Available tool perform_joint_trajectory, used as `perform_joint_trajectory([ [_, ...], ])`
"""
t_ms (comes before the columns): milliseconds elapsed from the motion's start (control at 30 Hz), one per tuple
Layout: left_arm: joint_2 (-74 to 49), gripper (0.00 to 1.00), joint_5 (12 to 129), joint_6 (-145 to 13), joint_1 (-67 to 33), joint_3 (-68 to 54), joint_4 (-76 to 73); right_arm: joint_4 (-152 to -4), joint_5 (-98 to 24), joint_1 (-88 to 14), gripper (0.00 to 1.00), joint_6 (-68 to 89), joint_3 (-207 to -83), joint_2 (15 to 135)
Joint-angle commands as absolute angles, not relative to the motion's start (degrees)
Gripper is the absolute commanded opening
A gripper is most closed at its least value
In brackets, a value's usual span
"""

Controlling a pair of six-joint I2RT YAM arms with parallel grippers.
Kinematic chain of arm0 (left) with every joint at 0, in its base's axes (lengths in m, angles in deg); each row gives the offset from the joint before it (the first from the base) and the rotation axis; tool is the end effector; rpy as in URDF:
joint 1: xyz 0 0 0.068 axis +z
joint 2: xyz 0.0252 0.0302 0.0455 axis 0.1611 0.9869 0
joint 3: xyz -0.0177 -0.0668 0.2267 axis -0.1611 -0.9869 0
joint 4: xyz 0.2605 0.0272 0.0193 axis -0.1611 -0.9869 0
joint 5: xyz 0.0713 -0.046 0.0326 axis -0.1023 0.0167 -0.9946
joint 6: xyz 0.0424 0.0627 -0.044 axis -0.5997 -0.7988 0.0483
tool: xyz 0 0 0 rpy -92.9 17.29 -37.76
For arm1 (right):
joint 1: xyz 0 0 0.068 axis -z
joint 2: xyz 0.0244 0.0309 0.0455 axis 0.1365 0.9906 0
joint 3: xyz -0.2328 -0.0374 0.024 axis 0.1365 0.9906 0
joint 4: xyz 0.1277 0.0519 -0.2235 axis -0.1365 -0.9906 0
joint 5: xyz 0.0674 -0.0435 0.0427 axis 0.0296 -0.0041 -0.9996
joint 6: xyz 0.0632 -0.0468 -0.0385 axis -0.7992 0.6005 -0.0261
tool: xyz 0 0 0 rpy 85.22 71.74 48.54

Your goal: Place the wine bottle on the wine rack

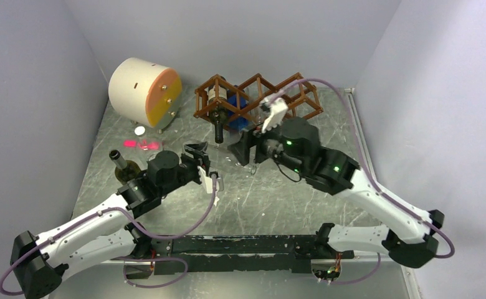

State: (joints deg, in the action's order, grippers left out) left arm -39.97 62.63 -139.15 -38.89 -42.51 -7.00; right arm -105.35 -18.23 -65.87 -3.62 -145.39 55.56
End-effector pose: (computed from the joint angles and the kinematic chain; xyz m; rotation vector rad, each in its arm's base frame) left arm 0.1788 -0.2005 0.2505 1.5071 1.0623 0.1530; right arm 0.1616 0.2314 0.3959 -0.4639 1.8246 0.7990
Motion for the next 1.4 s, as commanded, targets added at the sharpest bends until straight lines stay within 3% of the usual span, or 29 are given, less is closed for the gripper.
perform_joint_trajectory([
  [0,-42.3,0.07,59.8,-146.0,-39.6,-46.2,3.3,-114.1,-23.9,-65.2,0.74,-2.9,-148.0,61.1],
  [533,-45.4,0.07,57.4,-150.1,-41.1,-52.2,7.5,-110.2,-40.4,-62.0,0.75,0.7,-143.6,74.2],
  [833,-45.7,0.07,57.0,-148.1,-41.3,-52.5,8.6,-109.7,-42.7,-60.6,0.7,0.4,-142.6,76.7],
  [933,-45.1,0.07,55.8,-147.4,-41.3,-52.2,9.0,-109.8,-42.5,-60.6,0.61,0.2,-142.1,76.5],
  [1200,-44.9,0.12,55.2,-145.5,-41.3,-51.8,8.9,-110.8,-37.4,-60.5,0.09,0.5,-142.3,75.4],
  [1267,-44.9,0.22,55.3,-145.0,-41.3,-52.1,9.2,-110.6,-35.4,-60.5,0.0,0.4,-142.3,75.0],
  [1367,-45.1,0.5,55.5,-144.6,-41.3,-52.7,9.9,-109.7,-31.9,-60.5,0.0,0.3,-142.2,73.5],
])
